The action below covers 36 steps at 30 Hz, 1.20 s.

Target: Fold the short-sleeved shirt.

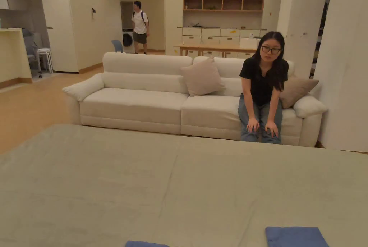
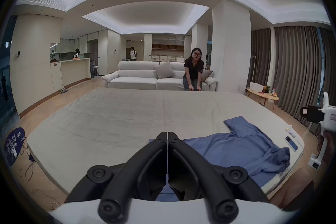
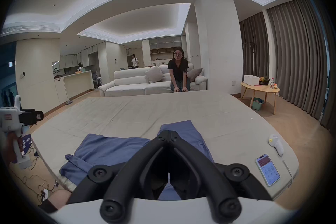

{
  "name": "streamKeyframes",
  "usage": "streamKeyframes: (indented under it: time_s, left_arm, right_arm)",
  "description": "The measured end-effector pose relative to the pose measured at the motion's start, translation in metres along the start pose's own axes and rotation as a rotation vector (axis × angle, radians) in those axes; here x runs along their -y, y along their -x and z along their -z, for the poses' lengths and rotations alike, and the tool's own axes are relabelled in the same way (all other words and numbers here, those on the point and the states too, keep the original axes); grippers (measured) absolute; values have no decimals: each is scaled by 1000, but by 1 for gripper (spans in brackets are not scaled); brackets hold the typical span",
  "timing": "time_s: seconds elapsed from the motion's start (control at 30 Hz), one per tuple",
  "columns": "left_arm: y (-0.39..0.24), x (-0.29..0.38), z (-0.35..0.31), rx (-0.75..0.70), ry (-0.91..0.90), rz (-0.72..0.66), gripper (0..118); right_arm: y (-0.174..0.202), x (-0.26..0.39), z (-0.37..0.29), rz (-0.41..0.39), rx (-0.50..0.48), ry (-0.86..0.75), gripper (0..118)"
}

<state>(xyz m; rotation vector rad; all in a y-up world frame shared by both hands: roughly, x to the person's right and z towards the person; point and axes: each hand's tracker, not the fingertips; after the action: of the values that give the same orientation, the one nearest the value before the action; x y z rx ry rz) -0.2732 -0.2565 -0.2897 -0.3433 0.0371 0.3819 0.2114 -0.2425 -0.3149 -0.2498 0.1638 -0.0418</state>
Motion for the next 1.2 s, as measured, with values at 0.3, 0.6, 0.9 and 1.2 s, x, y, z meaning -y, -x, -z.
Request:
streamKeyframes:
  time_s: [0.3,0.6,0.9,1.2]
  left_arm:
    - [52,-22,165,44,313,-40,112]
    - [82,23,270,43,501,-127,114]
    - [80,51,308,108,614,-231,54]
    - [86,43,286,-139,437,181,3]
  right_arm:
    - [11,-4,28,-29,-31,47,1]
    - [2,3,47,-6,-5,85,1]
    - [-1,18,67,31,-6,146,1]
    - [-1,38,93,7,-18,219,1]
